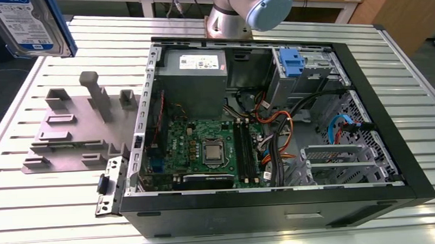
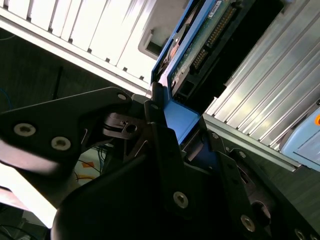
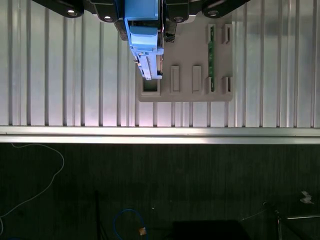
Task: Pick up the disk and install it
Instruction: 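Pick up the disk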
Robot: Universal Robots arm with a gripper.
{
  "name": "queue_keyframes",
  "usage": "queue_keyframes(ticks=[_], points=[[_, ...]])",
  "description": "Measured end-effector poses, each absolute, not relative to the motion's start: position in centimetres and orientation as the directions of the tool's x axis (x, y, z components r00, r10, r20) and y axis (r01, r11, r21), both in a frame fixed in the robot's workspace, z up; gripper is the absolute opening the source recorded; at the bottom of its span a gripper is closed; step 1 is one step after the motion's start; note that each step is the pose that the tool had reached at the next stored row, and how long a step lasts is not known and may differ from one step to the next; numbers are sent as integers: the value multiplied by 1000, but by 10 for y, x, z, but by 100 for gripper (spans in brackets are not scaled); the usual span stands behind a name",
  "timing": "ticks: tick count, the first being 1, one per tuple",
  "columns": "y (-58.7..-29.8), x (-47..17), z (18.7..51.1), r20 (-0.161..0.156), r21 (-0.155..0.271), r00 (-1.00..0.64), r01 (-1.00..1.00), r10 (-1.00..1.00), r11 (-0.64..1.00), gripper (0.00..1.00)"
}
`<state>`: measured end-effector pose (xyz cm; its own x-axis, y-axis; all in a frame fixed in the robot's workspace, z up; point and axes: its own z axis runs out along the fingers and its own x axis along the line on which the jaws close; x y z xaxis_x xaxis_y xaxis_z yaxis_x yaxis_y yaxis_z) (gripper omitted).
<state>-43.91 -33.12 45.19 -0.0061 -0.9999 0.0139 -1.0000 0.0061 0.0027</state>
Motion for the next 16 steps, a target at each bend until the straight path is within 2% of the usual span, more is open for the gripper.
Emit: queue_keyframes(ticks=[16], points=[[-331,-439,457,14,3,-6,-1000,-1000,6,36]])
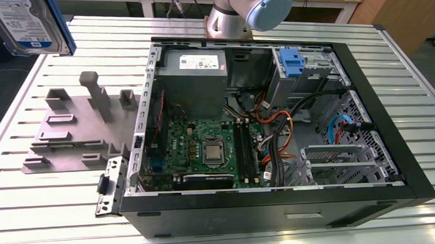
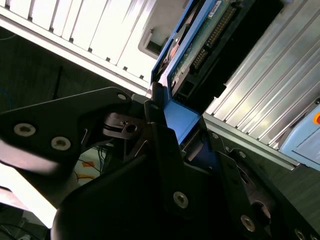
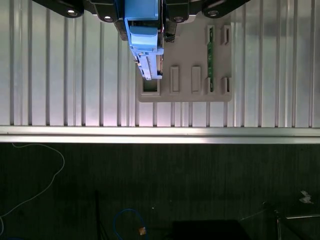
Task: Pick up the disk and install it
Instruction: 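Pick up the disk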
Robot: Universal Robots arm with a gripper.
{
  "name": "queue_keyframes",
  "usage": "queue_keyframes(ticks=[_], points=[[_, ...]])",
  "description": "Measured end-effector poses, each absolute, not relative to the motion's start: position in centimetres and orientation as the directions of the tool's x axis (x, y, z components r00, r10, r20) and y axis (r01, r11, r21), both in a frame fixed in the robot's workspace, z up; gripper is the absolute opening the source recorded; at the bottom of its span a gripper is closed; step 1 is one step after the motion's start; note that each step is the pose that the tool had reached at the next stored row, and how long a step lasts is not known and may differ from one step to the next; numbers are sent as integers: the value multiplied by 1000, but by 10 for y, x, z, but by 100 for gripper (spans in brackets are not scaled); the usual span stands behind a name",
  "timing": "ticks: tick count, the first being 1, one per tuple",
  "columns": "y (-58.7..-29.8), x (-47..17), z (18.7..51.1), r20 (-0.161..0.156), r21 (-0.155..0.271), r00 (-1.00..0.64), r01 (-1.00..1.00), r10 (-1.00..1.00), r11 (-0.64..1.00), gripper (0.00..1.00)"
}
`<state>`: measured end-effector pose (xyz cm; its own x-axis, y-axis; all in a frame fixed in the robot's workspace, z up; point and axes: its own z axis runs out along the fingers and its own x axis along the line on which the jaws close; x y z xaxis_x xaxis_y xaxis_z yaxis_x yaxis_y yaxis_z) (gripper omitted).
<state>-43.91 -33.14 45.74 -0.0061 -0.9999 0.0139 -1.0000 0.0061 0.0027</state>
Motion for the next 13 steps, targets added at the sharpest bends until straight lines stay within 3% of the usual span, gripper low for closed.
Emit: queue_keyframes(ticks=[13], points=[[-332,-439,458,14,3,-6,-1000,-1000,6,36]])
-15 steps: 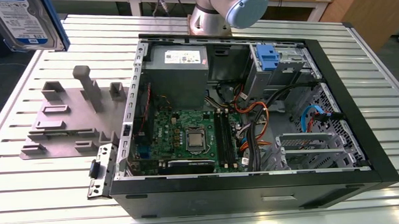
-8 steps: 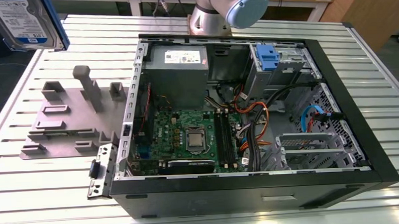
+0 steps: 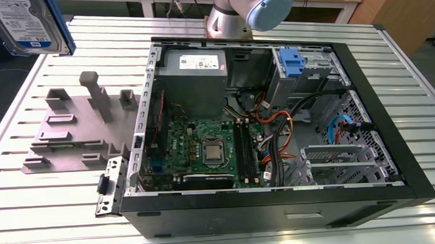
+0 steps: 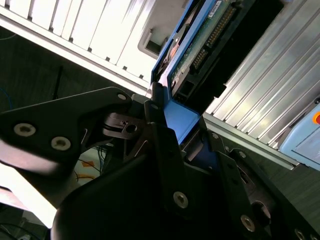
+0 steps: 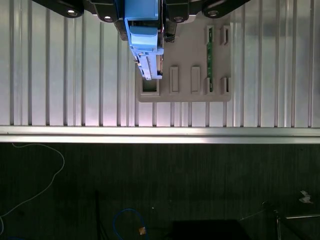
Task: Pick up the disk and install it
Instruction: 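Pick up the disk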
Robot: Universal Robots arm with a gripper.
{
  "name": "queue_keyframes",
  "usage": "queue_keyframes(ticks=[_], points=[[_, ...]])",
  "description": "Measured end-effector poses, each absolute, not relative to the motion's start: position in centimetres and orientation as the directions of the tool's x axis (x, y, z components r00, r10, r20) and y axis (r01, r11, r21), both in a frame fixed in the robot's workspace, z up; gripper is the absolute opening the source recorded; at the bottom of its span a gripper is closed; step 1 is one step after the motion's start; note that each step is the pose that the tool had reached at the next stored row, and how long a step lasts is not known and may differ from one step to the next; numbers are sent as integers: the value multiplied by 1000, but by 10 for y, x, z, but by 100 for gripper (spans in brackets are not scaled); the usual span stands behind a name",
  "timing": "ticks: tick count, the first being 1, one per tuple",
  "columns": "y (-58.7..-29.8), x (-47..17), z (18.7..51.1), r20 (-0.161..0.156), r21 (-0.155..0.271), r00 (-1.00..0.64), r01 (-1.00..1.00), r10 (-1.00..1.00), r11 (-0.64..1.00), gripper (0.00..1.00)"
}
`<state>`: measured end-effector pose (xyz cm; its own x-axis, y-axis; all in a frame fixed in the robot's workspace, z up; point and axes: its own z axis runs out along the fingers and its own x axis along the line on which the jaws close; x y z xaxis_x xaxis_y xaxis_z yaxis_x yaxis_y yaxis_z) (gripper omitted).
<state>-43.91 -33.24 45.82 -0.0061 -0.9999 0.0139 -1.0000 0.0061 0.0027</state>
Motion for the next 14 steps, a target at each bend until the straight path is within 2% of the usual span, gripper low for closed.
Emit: queue_keyframes(ticks=[14], points=[[-332,-439,467,14,3,-6,-1000,-1000,6,36]])
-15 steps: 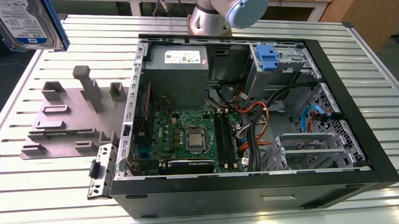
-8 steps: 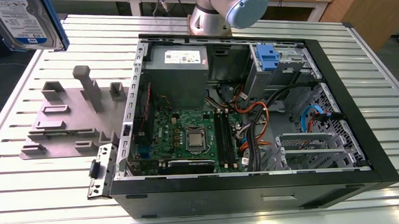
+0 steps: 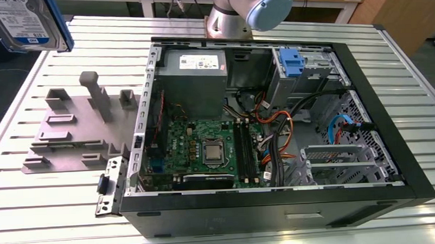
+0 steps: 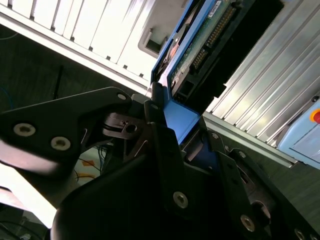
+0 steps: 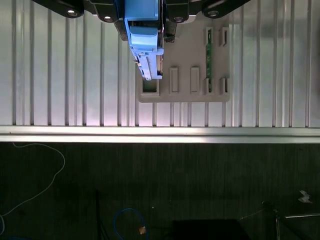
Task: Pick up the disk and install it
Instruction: 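Pick up the disk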
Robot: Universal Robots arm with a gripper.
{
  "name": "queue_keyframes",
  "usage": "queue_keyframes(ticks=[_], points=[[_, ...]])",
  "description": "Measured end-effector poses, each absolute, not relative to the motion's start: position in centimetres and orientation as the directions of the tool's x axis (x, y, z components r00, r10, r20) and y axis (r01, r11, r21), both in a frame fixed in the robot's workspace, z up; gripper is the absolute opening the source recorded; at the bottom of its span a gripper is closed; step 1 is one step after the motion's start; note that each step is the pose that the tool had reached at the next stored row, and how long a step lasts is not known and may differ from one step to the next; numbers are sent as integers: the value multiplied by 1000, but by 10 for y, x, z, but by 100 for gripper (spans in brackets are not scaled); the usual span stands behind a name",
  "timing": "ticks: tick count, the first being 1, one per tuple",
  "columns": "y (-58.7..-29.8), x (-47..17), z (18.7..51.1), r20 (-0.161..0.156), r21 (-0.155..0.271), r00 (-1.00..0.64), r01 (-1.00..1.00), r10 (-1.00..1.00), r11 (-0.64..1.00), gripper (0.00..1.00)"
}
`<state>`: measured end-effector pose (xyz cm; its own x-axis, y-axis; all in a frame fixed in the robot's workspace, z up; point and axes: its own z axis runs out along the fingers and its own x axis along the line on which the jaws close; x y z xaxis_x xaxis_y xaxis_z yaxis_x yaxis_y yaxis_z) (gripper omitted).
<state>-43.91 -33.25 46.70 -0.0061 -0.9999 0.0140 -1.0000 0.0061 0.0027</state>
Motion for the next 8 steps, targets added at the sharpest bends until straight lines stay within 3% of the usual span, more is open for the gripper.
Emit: queue_keyframes(ticks=[8], points=[[-332,-439,468,14,3,-6,-1000,-1000,6,36]])
